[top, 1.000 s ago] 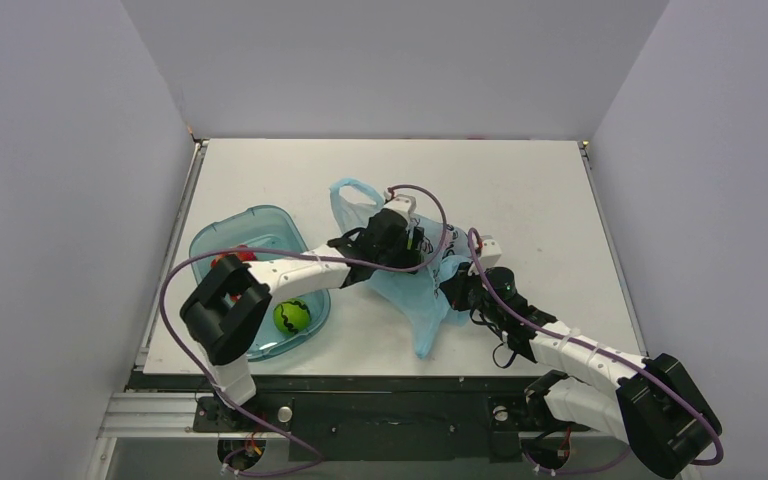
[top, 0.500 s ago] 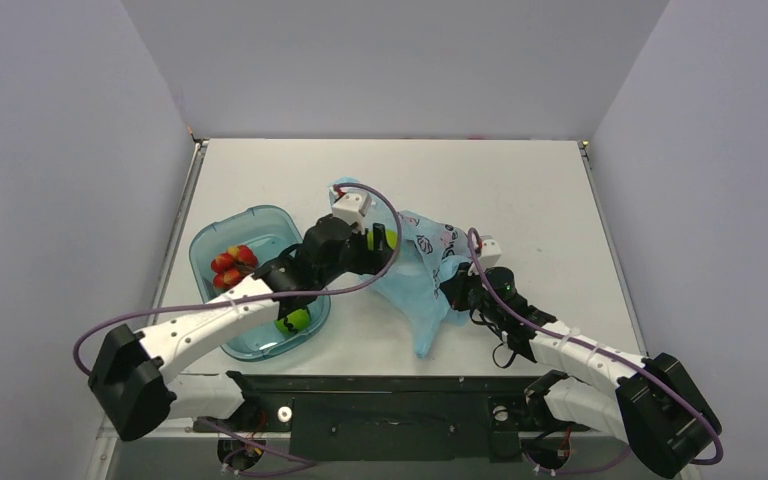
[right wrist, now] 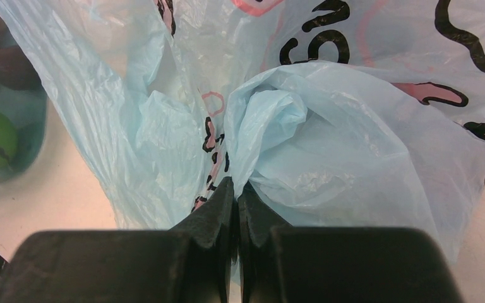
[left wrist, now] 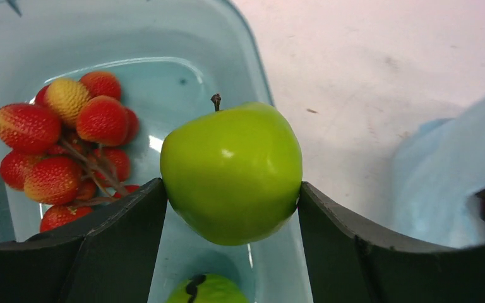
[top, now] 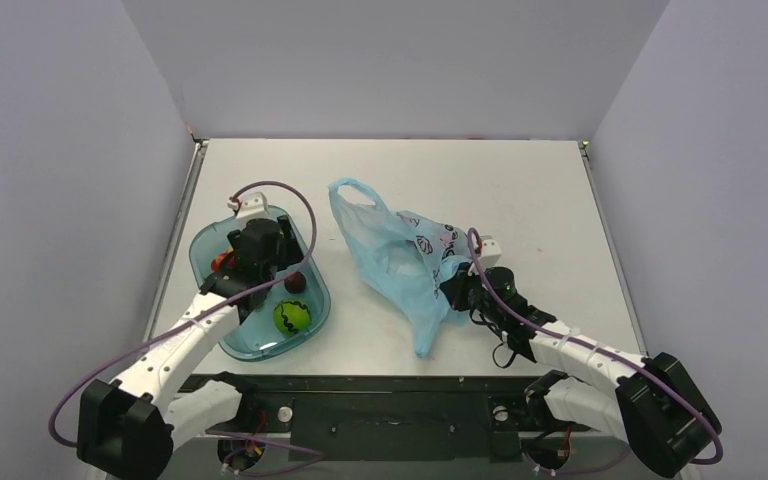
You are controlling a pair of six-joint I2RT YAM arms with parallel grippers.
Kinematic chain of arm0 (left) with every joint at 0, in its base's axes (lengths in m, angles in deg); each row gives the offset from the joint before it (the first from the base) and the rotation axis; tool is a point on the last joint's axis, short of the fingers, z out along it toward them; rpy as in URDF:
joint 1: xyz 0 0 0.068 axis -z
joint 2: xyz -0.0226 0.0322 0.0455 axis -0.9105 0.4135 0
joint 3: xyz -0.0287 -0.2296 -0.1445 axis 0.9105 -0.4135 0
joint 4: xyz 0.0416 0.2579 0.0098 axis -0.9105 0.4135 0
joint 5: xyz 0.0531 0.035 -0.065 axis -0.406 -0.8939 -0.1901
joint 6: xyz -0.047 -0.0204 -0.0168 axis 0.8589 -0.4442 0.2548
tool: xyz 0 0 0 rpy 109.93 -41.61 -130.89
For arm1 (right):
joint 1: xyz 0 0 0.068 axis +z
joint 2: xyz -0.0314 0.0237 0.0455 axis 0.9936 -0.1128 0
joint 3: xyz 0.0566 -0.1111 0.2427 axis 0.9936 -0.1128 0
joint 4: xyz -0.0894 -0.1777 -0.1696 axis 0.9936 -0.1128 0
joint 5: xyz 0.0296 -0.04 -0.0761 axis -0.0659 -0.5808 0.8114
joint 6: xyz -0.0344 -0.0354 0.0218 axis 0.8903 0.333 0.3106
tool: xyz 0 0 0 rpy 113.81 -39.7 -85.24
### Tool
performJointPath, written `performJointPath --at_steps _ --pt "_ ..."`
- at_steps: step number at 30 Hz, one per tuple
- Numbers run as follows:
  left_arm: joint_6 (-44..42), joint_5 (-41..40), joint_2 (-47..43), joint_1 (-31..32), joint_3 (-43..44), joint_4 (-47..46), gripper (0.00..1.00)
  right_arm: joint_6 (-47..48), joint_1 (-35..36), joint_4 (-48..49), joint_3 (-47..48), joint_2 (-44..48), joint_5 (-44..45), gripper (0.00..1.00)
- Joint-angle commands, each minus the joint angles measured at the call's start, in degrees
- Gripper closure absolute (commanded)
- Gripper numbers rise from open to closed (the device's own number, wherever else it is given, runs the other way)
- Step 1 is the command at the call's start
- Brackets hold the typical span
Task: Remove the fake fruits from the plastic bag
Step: Place the fake fruit in the bin.
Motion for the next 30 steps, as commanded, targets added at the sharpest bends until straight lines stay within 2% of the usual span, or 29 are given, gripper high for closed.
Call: performJointPath --at_steps 1,6,10,12,14,15,16,17,19,23,30 --pt "1.61 5.67 2.6 -6.65 -0.65 -3.09 1.0 0.63 0.33 2.56 0.68 -0.49 0.73 1.0" --pt "1.2 6.98 8.66 -8.56 0.92 -5.33 1.0 0.72 0.32 2.53 0.73 -0.58 0.85 1.0" --pt "1.88 8.98 13.48 -9.44 2.48 -4.54 0.96 0.72 0.25 2.43 0.72 -0.46 0.86 1.0" --pt "2.42 10.24 14.92 -9.47 2.5 -4.97 0.86 0.72 0.27 2.46 0.78 -0.45 0.9 1.0" --pt "2.79 10.99 15.57 -9.55 2.14 -5.77 0.71 0.72 0.3 2.5 0.79 -0.41 0.88 1.0" --pt "2.95 11.1 15.69 -9.54 1.94 -6.13 0.59 0.68 0.22 2.51 0.75 -0.44 0.89 1.0" --pt "3.02 11.4 15.66 -9.55 1.85 -6.33 0.53 0.66 0.23 2.52 0.79 -0.53 0.87 1.0" --pt "2.96 11.87 15.4 -9.56 1.58 -6.64 0.41 0.64 0.23 2.49 0.8 -0.58 0.82 1.0" --pt "2.94 12.31 14.63 -9.56 1.31 -6.83 0.29 0.68 0.23 2.58 0.84 -0.7 0.77 1.0" --pt "2.56 12.78 12.1 -9.54 0.68 -6.72 0.18 0.66 0.23 2.57 0.92 -0.63 0.74 1.0" --pt "1.7 13.28 7.12 -9.51 0.94 -4.64 0.13 0.72 0.21 2.55 0.87 -0.62 0.68 1.0"
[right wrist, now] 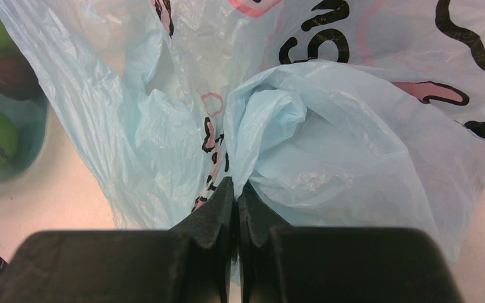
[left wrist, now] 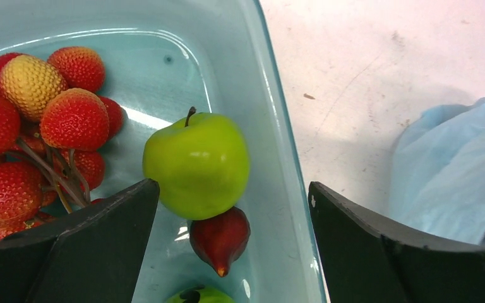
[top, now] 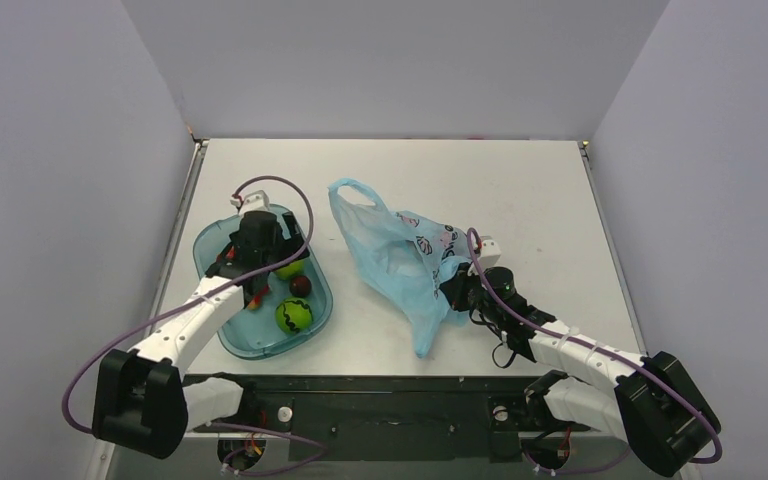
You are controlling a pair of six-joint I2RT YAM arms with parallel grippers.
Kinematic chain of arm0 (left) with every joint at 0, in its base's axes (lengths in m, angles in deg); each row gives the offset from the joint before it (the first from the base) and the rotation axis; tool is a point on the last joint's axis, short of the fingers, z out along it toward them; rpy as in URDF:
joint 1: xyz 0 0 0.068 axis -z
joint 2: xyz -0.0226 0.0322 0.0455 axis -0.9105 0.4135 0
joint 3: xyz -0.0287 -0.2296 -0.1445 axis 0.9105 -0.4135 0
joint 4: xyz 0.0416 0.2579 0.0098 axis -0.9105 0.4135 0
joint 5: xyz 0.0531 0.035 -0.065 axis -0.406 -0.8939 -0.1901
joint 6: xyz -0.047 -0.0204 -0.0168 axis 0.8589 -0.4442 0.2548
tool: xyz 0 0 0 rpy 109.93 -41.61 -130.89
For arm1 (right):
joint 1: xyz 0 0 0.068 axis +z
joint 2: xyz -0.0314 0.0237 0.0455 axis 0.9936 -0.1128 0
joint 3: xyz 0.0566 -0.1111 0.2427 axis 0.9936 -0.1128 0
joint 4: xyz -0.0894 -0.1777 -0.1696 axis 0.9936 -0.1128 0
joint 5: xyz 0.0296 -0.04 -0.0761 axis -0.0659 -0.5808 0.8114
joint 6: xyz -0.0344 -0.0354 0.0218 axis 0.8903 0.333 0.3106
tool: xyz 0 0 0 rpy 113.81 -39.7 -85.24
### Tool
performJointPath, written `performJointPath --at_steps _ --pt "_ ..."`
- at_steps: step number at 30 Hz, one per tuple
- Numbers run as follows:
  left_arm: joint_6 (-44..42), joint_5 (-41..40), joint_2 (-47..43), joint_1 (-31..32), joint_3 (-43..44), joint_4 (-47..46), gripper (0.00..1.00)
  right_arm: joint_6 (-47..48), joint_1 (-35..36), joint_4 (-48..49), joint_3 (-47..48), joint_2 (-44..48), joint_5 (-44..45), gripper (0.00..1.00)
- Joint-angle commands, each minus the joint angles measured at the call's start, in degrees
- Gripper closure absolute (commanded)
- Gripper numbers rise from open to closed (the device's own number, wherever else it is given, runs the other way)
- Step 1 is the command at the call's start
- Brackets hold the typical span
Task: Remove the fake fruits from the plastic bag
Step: Place the fake fruit in the bin, then take out the fake fruit from the plastic bag.
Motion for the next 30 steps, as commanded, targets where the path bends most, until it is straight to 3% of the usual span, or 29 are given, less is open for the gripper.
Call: performJointPath --at_steps 1,7,11,17,21,30 --pt "-0.19 2.26 -4.63 -0.18 1.35 -1.61 0.13 0.72 0.28 2.59 0.86 -0.28 0.68 1.0" --pt "0.84 13.1 -9.43 -0.02 -1.52 -8.04 0.17 0.62 0.25 2.89 0.53 0.24 0.68 1.0" --pt "2.01 15.74 -9.66 2.93 -1.82 -10.83 0.22 0.48 0.29 3.7 -0.11 1.4 0.29 1.0" --pt "2.73 12.32 -8.19 17.58 -4.83 -27.62 0.31 0.23 0.28 4.6 -1.07 3.3 -0.18 1.0" --pt "3.82 12.01 -1.5 22.85 -4.13 -34.49 0.37 0.07 0.3 5.12 -2.32 5.93 0.03 1.0" --pt "7.68 10.68 20.71 30.71 7.5 -40.97 0.51 0.0 0.08 3.51 -3.88 11.25 3.62 1.0"
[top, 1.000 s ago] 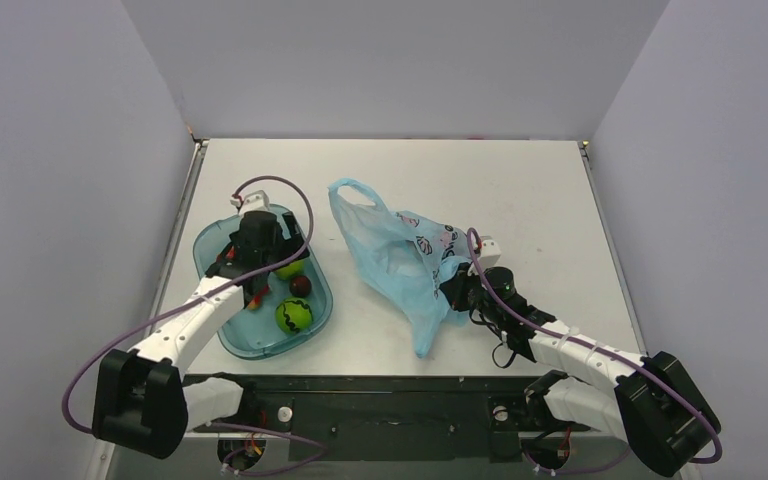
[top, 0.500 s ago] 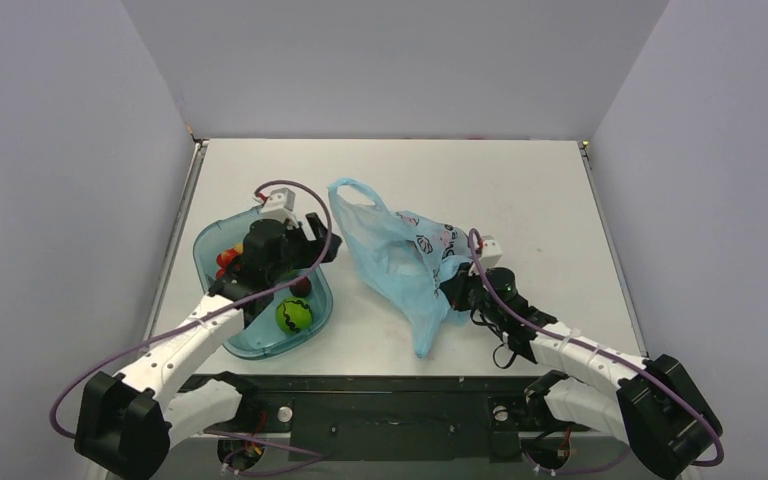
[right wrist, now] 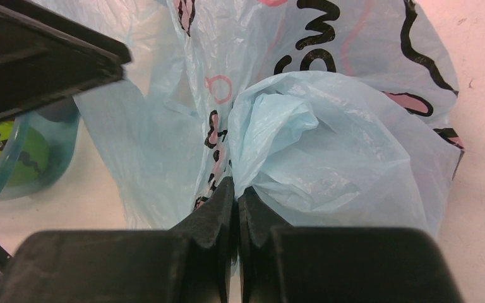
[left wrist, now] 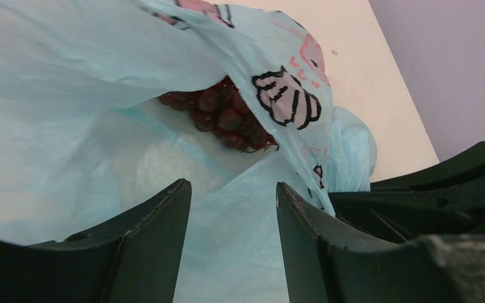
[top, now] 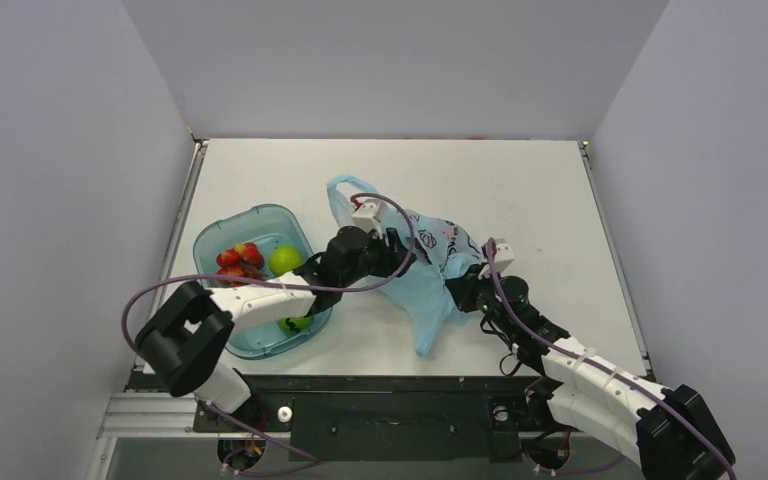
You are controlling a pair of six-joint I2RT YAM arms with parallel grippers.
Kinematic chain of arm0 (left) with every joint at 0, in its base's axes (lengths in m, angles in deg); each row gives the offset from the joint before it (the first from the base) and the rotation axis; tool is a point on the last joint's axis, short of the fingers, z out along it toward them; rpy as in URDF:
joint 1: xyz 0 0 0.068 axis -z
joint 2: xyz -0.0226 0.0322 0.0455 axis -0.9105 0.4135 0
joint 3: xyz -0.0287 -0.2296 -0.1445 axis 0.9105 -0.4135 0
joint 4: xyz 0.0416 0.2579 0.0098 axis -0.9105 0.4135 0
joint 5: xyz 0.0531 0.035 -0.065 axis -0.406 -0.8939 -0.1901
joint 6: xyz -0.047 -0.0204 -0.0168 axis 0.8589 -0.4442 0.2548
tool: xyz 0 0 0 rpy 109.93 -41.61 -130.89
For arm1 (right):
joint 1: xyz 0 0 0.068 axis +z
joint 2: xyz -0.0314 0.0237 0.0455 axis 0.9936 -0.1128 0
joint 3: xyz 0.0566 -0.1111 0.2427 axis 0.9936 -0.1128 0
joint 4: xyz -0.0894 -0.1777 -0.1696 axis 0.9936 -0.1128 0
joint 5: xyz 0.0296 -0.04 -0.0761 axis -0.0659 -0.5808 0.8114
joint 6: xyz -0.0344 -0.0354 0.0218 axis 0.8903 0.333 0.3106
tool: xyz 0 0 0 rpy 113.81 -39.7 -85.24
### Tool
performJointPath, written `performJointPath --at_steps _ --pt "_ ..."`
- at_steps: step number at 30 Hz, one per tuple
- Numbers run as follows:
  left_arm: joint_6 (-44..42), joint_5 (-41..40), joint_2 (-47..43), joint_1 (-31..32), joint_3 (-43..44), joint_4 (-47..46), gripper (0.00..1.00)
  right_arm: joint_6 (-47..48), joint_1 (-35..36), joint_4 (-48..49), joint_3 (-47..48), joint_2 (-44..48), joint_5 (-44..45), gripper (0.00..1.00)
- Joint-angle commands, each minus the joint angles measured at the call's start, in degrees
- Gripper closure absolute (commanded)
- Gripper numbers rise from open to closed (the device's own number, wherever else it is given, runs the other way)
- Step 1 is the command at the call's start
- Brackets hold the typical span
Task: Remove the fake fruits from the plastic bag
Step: Take out the fake fruit from the plastic bag.
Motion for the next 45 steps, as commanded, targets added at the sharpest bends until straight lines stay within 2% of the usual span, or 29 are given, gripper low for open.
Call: performJointPath --at_steps 1,6,11,21,24,29,35,38,45 --pt "5.49 -2.01 7.72 2.35 5.57 -10.19 0.52 0.08 0.08 2.33 -0.19 1.44 2.25 1.0" --pt "12.11 -4.9 13.87 2.73 5.54 -17.44 0.53 0.02 0.0 2.11 -0.17 1.74 1.91 1.0" --pt "15.05 -8.78 18.73 2.73 8.05 -17.81 0.53 -0.09 -0.01 2.21 -0.14 1.72 1.53 1.0" --pt "19.13 -10.92 28.16 2.59 16.14 -15.91 0.51 0.0 0.01 1.91 -0.02 1.38 1.44 1.0" --pt "19.84 -10.2 30.94 2.58 19.27 -15.29 0.46 -0.05 -0.03 1.94 0.05 1.14 1.5 1.0" --pt "19.81 -12.17 33.21 3.74 23.82 -8.13 0.35 -0.09 -0.14 1.99 0.13 0.81 1.47 1.0" --pt "17.52 -16.97 35.96 5.33 27.9 -3.16 0.31 -0.1 -0.25 2.14 0.24 0.29 1.48 1.0" --pt "17.48 -16.28 38.56 5.15 28.91 -3.13 0.32 -0.12 -0.25 2.19 0.33 -0.01 1.42 1.0" --pt "14.55 -14.35 40.89 4.08 31.94 -2.36 0.47 0.0 -0.26 2.1 0.25 -0.02 1.65 1.0"
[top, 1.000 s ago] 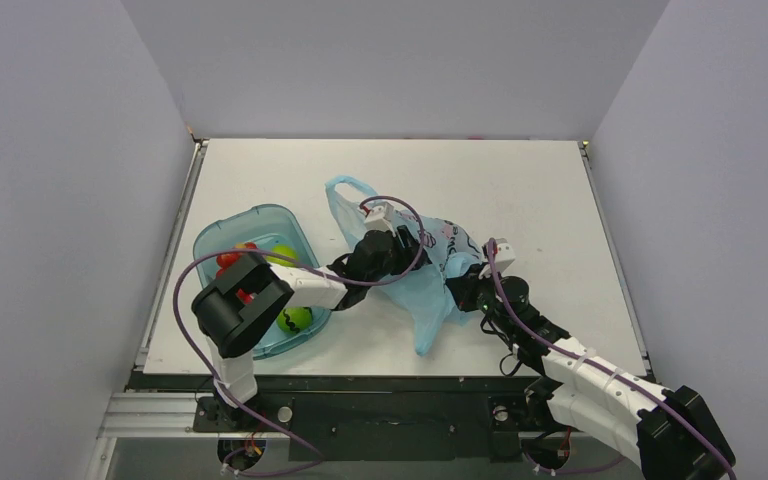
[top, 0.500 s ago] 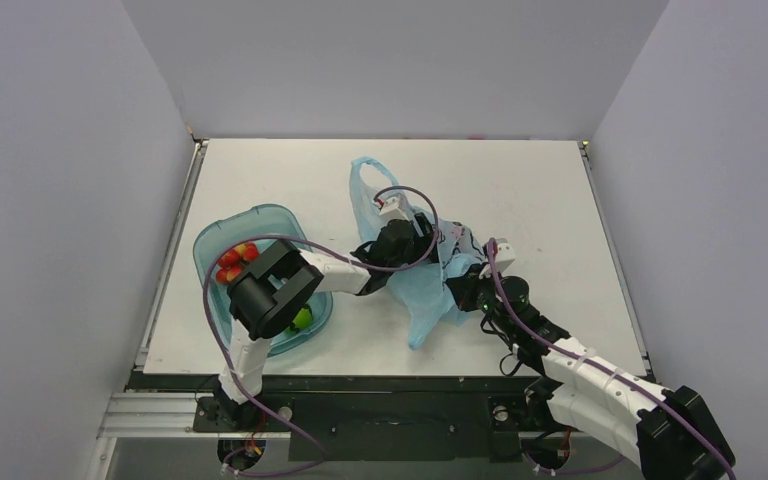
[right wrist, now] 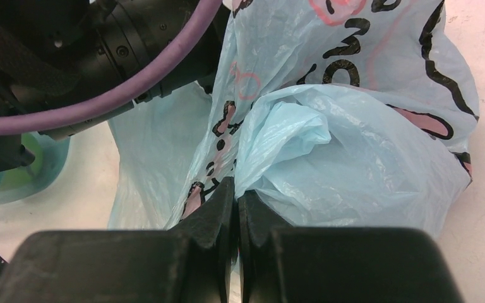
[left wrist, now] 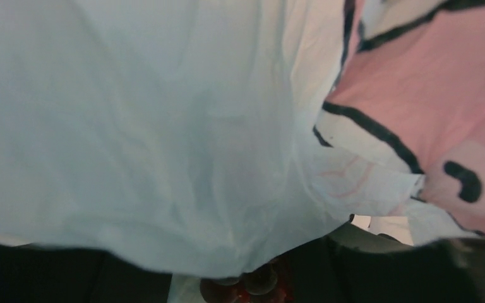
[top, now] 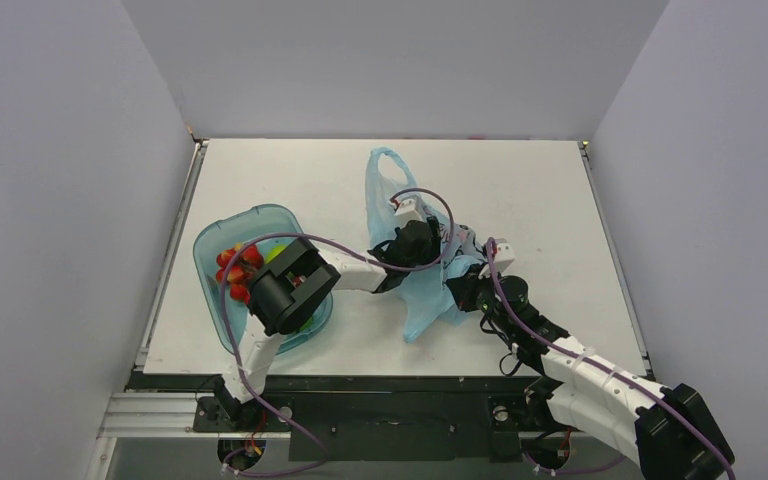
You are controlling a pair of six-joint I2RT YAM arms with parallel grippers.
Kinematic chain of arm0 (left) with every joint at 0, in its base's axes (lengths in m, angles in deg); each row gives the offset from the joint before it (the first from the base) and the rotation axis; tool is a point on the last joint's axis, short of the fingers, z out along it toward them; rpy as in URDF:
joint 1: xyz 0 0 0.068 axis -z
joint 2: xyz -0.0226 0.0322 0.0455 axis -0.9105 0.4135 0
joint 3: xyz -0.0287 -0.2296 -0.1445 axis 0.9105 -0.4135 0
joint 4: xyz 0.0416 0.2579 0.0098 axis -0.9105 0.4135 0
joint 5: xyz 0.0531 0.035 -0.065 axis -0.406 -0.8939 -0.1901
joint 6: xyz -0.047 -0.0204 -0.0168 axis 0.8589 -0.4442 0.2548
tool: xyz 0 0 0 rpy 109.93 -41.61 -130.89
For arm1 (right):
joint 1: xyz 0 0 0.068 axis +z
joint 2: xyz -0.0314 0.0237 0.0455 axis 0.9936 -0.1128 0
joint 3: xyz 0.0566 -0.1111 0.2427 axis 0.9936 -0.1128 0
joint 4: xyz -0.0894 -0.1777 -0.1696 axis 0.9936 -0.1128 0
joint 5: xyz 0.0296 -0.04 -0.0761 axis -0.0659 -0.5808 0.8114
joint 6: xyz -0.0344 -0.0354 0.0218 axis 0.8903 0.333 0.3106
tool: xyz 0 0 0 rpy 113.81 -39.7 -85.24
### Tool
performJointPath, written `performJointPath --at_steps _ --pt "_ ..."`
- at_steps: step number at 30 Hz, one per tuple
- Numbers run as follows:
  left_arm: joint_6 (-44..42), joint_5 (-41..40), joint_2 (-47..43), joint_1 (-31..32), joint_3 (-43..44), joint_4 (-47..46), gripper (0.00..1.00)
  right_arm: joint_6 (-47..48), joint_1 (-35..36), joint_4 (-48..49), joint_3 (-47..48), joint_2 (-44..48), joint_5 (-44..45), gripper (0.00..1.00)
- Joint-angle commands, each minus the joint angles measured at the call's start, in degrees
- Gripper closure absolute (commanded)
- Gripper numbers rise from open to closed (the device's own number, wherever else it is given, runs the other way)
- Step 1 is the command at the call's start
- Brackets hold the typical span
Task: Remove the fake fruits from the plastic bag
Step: Take out the fake fruit from the plastic bag.
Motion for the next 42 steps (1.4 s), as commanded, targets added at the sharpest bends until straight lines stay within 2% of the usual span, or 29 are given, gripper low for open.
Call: performJointPath --at_steps 1,6,7,12,14,15,21,24,30,34,38,42 --pt "-2.7 1.19 1.31 -1.54 3.04 1.37 0.51 0.0 -0.23 2.13 0.26 -0.04 0.87 1.0" --pt "-4.61 4.26 -1.37 -1.92 0.71 -2.45 0.68 0.07 -0.2 1.97 0.34 -0.15 0.95 1.0" --pt "-4.98 4.66 -1.95 -2.02 0.43 -3.17 0.74 0.01 -0.18 2.01 0.31 -0.19 0.97 1.0" --pt "-6.63 4.49 -8.15 -2.11 -2.86 -4.21 0.86 -0.06 -0.16 2.12 0.43 -0.37 0.96 1.0" --pt "-6.87 4.58 -10.31 -2.12 -4.39 -4.6 0.93 -0.04 -0.22 1.98 0.47 -0.37 1.01 1.0" --pt "-6.9 4.56 -11.03 -2.07 -5.49 -4.78 0.99 -0.04 -0.23 1.92 0.44 -0.29 1.21 1.0" --pt "-5.68 6.11 -17.58 -1.93 -12.37 -7.45 1.0 -0.06 -0.3 1.39 0.45 -0.37 2.28 1.0" --pt "-6.26 10.35 -20.91 -1.71 -13.68 -7.71 1.0 -0.17 -0.39 1.38 0.71 -1.03 2.59 1.0" --pt "-10.03 12.66 -27.89 -0.14 -16.0 -1.76 1.0 -0.35 -0.41 1.33 1.0 -1.69 3.06 1.0" --pt "-11.5 11.87 -33.53 0.08 -19.19 1.52 1.0 -0.36 -0.46 1.34 1.0 -1.84 3.27 1.0" --pt "-14.24 10.79 -38.49 0.08 -19.19 7.03 1.0 -0.11 -0.45 1.63 1.17 -2.86 2.54 1.0" --pt "-15.88 9.01 -41.16 -0.11 -19.08 8.59 1.0 0.2 -0.08 4.15 1.18 -4.11 -0.9 1.0"
